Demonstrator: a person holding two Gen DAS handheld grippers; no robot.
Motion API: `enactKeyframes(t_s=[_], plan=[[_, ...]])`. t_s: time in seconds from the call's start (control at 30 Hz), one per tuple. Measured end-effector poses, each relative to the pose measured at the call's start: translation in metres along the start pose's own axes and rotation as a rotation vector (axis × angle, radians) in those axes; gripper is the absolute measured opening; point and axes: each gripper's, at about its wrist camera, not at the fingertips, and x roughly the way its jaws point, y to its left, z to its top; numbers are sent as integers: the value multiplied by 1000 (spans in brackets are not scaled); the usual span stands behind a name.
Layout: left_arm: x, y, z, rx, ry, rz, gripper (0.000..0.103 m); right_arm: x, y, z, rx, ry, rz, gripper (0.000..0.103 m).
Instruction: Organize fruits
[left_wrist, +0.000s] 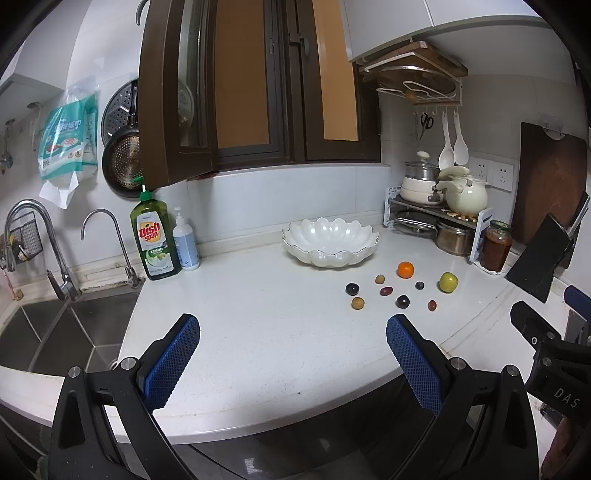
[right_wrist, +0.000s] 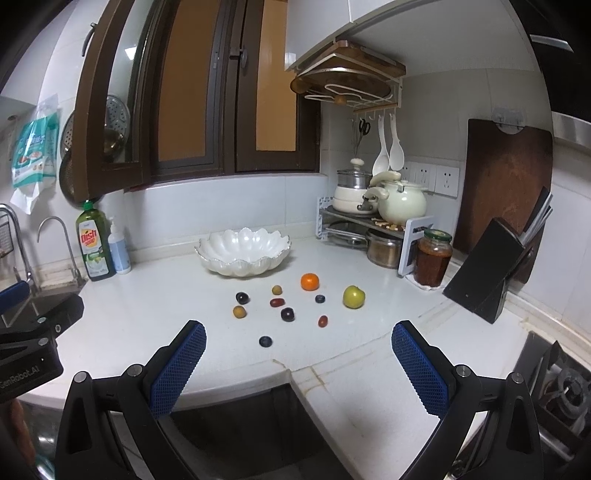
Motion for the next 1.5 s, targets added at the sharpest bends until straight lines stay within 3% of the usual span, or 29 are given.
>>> enactKeyframes(t_s=[1.5], plan=[[12,-3,9,12,5,-11,103,10,-1,3,-2,16,-4,102]])
